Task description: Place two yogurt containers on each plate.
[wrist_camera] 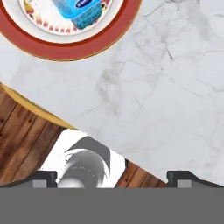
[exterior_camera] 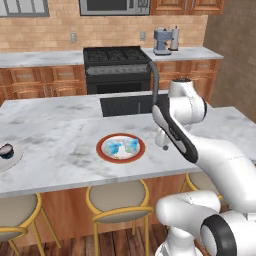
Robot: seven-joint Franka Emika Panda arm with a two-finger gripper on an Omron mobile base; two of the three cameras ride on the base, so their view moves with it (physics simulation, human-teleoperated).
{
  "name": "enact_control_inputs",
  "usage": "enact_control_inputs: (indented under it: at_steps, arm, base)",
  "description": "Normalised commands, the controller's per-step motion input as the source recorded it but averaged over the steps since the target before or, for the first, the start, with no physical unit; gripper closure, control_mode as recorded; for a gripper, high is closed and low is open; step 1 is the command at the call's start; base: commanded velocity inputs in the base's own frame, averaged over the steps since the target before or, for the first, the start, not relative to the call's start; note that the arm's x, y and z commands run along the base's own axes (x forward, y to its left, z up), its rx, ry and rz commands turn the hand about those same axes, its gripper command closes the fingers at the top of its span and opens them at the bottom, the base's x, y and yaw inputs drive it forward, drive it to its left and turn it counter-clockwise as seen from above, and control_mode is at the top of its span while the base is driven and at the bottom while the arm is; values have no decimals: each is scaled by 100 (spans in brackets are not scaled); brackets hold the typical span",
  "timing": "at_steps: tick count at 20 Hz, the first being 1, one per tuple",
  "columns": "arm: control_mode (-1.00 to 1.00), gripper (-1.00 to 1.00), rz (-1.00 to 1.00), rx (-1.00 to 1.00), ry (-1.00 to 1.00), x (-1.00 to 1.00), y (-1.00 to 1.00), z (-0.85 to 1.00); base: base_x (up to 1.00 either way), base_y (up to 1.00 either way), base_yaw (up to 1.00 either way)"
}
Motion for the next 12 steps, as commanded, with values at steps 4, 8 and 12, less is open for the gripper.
enact_control_inputs:
  at_steps: [4,8,12]
  arm:
    - [-100,-100,-38,0,3,-67,-74,36]
    - [-100,-100,-28,0,2,-70,-75,62]
    - [-100,-100,-26,2,0,-91,-70,62]
  base:
    - [0,0,0]
    - [0,0,0]
    - [0,0,0]
